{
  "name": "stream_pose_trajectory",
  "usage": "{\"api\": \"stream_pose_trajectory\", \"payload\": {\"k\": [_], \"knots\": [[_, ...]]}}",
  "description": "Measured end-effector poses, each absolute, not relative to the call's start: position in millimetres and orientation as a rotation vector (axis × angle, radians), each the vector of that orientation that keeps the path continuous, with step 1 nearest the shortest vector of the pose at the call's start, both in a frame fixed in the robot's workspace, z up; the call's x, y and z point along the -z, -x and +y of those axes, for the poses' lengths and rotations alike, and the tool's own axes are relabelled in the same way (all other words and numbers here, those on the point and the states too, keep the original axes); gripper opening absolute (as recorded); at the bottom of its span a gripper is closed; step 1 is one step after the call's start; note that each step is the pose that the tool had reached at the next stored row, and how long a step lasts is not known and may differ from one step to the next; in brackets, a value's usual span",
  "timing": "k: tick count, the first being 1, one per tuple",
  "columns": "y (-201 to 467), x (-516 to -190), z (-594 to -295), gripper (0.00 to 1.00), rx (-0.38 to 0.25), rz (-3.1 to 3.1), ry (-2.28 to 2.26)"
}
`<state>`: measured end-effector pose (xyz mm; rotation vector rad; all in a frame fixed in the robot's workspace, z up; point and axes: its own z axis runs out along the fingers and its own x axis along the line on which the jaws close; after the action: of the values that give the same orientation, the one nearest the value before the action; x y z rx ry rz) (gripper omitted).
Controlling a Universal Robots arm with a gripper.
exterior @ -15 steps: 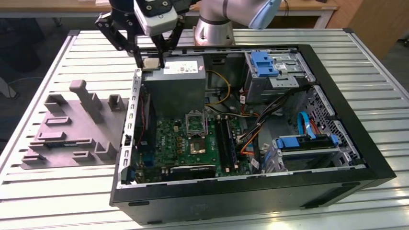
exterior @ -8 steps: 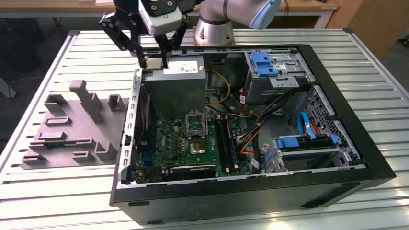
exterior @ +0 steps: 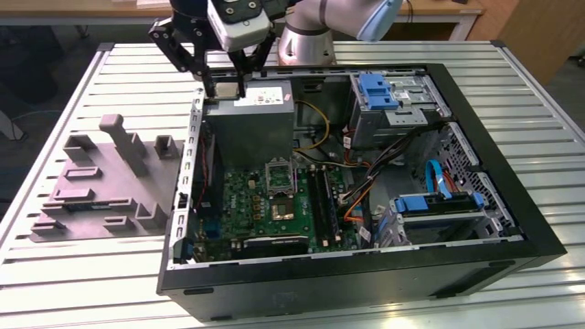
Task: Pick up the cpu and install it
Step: 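Pick up the cpu and move it towards the insertion slot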
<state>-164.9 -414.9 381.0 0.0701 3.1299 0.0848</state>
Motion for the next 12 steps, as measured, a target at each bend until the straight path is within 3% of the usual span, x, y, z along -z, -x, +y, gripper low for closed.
{"api": "stream_pose_trajectory", "payload": {"k": [12], "knots": [[139,-381,-415,0.47,-0.085,3.13,-0.07]]}}
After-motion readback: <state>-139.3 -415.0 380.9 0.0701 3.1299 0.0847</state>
